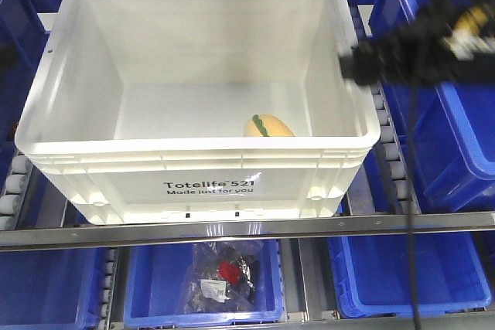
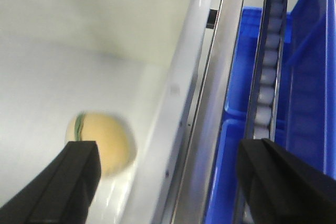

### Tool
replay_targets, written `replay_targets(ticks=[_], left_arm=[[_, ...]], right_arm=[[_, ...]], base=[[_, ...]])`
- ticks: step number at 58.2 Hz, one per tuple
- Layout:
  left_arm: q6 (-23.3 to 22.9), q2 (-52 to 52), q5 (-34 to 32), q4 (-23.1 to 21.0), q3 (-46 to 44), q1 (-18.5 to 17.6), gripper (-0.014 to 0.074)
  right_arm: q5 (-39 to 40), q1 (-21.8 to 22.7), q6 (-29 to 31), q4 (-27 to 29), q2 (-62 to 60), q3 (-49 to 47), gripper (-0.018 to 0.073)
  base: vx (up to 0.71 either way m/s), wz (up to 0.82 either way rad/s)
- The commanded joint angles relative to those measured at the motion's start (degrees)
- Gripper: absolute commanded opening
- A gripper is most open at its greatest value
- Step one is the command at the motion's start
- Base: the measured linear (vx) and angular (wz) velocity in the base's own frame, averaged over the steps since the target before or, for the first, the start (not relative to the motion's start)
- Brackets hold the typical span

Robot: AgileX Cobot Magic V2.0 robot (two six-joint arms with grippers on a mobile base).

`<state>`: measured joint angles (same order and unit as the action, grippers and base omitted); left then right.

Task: Place moving items into box and shelve
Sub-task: 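Lower the tote onto the rollers and open both grippers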

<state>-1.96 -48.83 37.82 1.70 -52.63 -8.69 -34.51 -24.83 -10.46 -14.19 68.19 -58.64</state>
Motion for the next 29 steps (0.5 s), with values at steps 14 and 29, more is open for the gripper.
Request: replay_targets(ticks=[14, 29], left_arm=[[2.0, 17.6, 5.8, -0.3, 9.0, -0.3, 0.0549], [1.4, 24.0, 10.5, 0.9, 11.0, -0.3, 0.0525]], right_arm=[[-2.8, 0.1, 8.6, 2.3, -23.6, 13.8, 0.0571], [-8.3, 0.1, 9.5, 3.5, -36.0, 19.7, 0.0546]], base=[[0.00, 0.00], [0.00, 0.00]])
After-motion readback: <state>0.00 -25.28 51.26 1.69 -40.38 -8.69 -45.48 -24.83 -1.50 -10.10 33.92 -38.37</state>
